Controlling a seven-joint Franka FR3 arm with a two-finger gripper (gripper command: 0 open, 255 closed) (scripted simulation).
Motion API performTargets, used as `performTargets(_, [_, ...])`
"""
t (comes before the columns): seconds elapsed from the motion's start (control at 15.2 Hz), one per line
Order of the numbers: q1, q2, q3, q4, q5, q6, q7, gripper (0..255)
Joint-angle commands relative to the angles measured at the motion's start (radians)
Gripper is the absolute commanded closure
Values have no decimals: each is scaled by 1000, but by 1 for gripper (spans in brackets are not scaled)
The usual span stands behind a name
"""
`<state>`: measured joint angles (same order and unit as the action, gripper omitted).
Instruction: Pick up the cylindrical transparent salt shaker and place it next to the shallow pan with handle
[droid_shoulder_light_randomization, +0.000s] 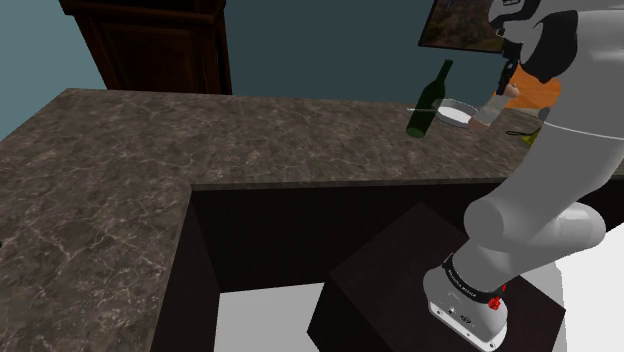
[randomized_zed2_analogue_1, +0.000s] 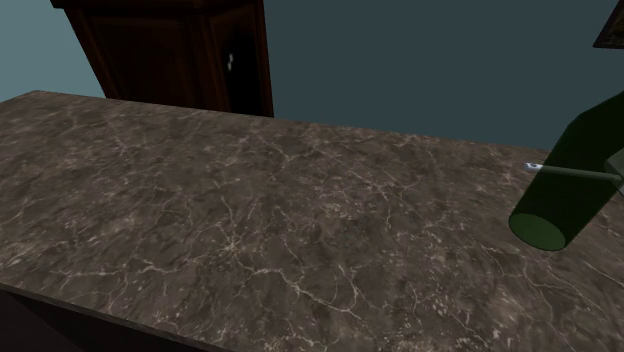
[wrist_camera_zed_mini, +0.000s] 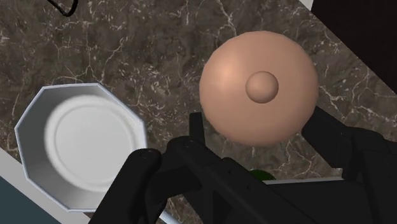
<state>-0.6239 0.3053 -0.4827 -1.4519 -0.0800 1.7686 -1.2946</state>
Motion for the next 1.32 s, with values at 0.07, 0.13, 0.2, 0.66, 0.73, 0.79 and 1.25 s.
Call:
performTargets(0.07, [-67,65,-15,89,38,-15,-80,255])
performTargets(0.13, [-91,90,-19,121,52,-21,-104,255])
performTargets(0.2, [-104,104,-19,140,60,-25,-117,255])
performTargets(0.66, [-93,97,-17,35,54,71,-102,255])
performTargets(0.73, [-92,97,-17,22,54,84,-101,255])
performTargets(0.79, [-91,97,-16,9,54,97,-99,255])
performTargets(1.25, [-87,107,-12,-71,56,186,-88,255])
